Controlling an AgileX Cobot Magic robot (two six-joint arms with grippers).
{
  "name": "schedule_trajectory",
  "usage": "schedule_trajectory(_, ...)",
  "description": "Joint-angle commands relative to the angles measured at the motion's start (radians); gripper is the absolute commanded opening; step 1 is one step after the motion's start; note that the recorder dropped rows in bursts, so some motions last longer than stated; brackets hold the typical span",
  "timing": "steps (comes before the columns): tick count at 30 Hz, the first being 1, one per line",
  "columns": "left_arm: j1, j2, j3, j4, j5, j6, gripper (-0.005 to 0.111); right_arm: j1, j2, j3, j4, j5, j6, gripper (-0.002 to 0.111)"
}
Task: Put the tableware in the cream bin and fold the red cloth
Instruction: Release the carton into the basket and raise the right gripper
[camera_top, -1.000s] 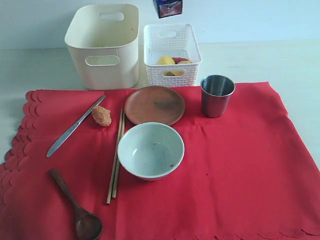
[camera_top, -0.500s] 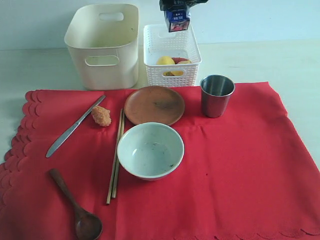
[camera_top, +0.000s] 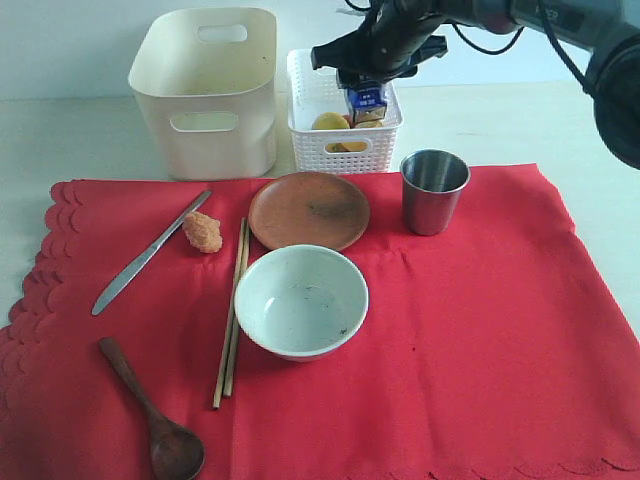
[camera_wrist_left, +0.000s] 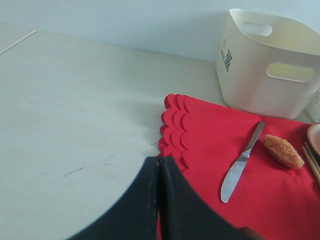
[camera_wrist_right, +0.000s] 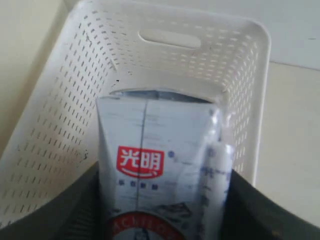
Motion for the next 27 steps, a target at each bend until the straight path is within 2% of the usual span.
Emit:
schedule_trajectory(1,-0.007,-0.006,0.003,0.005,-0.005,0.003,0.000,-0.004,0.009,-0.006,0.017,-0.038,-0.010,0.008)
schedule_trajectory(9,-0.007,-0.006,0.003,0.005,-0.005,0.003,0.000,-0.004,-0.010,-0.006,-0.008,-0.038,-0.011,0.058)
schedule_trajectory(13,-0.007,-0.006,0.003,0.005,-0.005,0.003,0.000,-0.004,-0.049,-0.006,-0.039,-0.038,-0.011,0.075)
schedule_trajectory(17,-0.007,-0.006,0.003,0.005,-0.005,0.003,0.000,-0.004,-0.090,-0.006,-0.038,-0.022,-0.011,0.079)
schedule_trajectory(27,-0.007,-0.006,0.003,0.005,-0.005,0.003,0.000,-0.004,-0.178,-0.006,-0.018,0.109,-0.011,0.078)
